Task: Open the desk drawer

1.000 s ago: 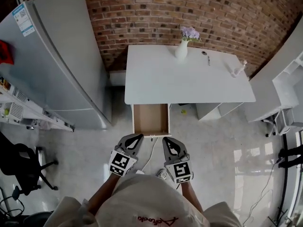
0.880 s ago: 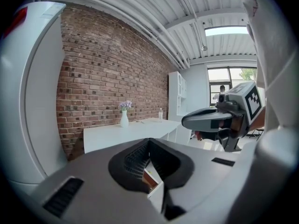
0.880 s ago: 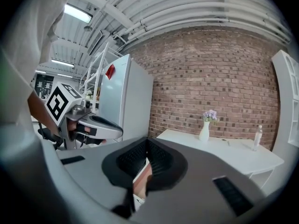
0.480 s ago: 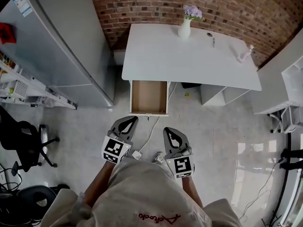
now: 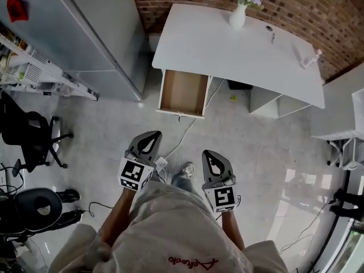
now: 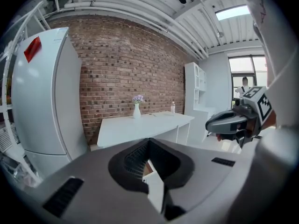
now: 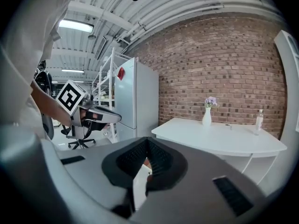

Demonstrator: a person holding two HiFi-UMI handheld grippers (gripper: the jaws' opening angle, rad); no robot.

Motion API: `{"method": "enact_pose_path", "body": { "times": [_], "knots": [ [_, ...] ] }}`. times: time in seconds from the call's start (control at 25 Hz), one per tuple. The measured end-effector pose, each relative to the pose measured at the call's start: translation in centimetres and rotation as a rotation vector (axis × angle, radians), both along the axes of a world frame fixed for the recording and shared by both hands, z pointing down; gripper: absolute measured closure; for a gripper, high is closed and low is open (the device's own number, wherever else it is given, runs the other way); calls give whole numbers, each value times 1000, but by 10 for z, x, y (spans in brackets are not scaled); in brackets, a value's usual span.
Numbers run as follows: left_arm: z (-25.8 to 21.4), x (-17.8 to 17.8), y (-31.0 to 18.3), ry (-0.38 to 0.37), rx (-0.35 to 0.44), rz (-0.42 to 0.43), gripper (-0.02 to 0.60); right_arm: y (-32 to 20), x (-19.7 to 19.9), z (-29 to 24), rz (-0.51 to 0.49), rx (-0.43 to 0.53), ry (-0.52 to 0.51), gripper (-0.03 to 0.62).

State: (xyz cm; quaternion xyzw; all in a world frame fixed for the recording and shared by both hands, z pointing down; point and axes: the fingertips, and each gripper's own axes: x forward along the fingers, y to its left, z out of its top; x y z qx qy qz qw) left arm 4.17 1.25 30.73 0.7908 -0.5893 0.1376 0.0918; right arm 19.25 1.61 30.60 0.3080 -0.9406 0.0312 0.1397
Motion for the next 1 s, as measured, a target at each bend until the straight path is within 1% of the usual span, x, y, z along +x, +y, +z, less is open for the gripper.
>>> {"method": "enact_pose_path", "body": {
  "times": [0.12, 0.2, 0.4, 0.56, 0.68, 0.8, 1.0],
  "knots": [
    [1, -1, 4, 3, -3, -10, 569, 8, 6, 7, 9, -32, 3, 577],
    [0, -1, 7, 5, -1, -17, 569, 14, 9, 10, 8, -54, 24, 577],
    [-2, -10, 30, 8, 0, -31, 569, 30, -3, 7, -13, -43, -2, 577],
    [3, -33, 70, -3, -6, -45, 569, 51, -24, 7, -19, -41, 5, 577],
    [8, -52, 105, 12, -7, -57, 569, 81, -41, 9, -12, -41, 11, 577],
    [13, -64, 142, 26, -3, -35, 569, 117, -56, 11, 16, -38, 31, 577],
    [12, -76, 191, 49, 24, 24, 569, 171, -73, 3, 92, -4, 13, 577]
  ]
}}
